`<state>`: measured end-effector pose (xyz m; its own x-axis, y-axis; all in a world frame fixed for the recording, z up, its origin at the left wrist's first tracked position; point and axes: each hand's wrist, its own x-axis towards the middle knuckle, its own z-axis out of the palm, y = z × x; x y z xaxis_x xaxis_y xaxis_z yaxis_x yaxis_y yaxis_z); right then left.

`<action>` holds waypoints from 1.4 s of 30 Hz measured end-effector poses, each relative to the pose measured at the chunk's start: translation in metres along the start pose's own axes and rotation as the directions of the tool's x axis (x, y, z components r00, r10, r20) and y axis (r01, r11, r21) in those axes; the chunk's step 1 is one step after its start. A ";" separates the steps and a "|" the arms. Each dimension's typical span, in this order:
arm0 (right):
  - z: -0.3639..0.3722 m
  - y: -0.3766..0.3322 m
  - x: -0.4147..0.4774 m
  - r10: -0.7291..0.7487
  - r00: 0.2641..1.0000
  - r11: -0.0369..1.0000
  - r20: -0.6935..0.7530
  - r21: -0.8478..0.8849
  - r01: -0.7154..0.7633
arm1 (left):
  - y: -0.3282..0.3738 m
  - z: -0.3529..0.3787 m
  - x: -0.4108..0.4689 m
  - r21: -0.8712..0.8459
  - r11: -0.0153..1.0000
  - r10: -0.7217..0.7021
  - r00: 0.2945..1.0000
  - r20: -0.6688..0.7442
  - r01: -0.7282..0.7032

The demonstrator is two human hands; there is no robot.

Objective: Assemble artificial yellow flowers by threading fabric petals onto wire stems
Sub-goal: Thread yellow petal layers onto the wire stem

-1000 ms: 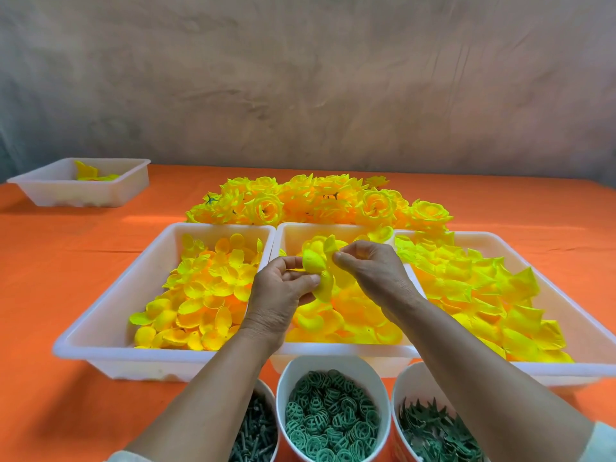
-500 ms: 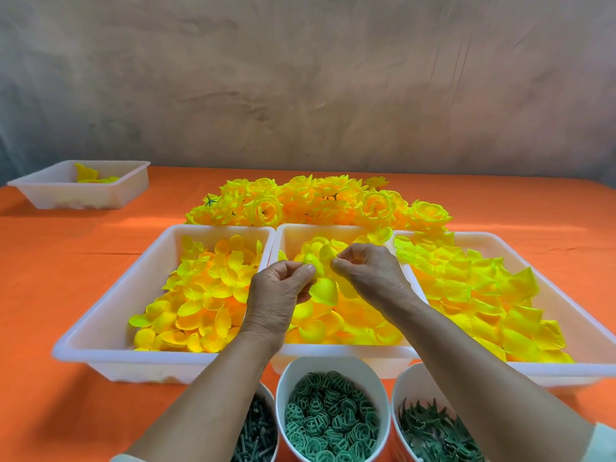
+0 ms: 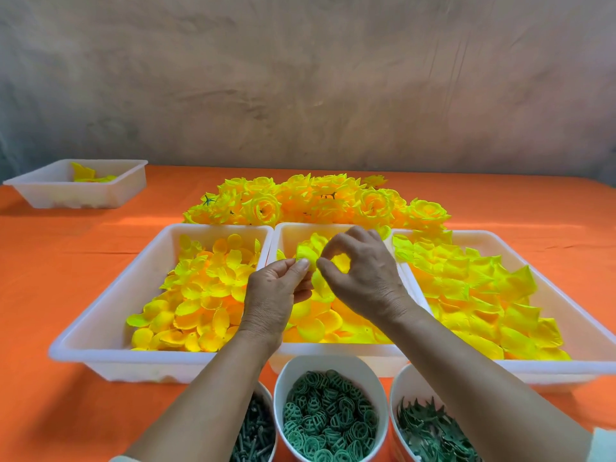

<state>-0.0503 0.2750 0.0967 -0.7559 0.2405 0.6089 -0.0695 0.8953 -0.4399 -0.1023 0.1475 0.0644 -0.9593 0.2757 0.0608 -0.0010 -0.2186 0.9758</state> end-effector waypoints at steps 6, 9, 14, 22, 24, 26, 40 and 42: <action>0.009 -0.003 -0.005 -0.004 0.995 0.998 0.097 -0.065 0.010 | 0.006 -0.003 -0.003 -0.060 0.995 -0.075 0.993 0.096 0.081; 0.010 -0.005 -0.003 -0.008 0.998 0.997 0.070 -0.078 0.013 | 0.008 -0.003 -0.003 -0.056 0.995 -0.078 0.991 0.111 0.084; 0.010 -0.005 -0.003 0.028 0.996 0.999 0.086 -0.047 -0.024 | 0.008 -0.001 -0.004 -0.054 0.995 -0.074 0.992 0.100 0.080; 0.004 -0.004 0.006 0.209 0.975 0.972 0.078 0.090 -0.215 | 0.007 -0.002 -0.003 -0.026 0.997 -0.063 0.991 0.118 0.067; 0.004 -0.004 0.007 0.250 0.964 0.963 0.095 0.074 -0.258 | 0.006 -0.002 -0.003 -0.014 0.998 -0.067 0.991 0.118 0.069; 0.005 -0.004 0.008 0.264 0.959 0.961 0.101 0.052 -0.270 | 0.005 -0.002 -0.002 0.001 0.998 -0.064 0.992 0.110 0.064; 0.000 -0.006 0.005 0.079 0.989 0.996 0.122 0.037 -0.084 | 0.002 -0.002 0.001 -0.013 0.998 -0.058 0.996 0.062 0.059; -0.001 -0.005 0.005 0.103 0.991 0.992 0.091 0.065 -0.109 | 0.002 -0.003 0.001 0.001 0.998 -0.060 0.996 0.065 0.060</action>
<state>-0.0532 0.2717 0.1024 -0.8151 0.2959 0.4981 -0.0290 0.8378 -0.5453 -0.1036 0.1447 0.0655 -0.9371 0.3488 0.0162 -0.0579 -0.2007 0.9779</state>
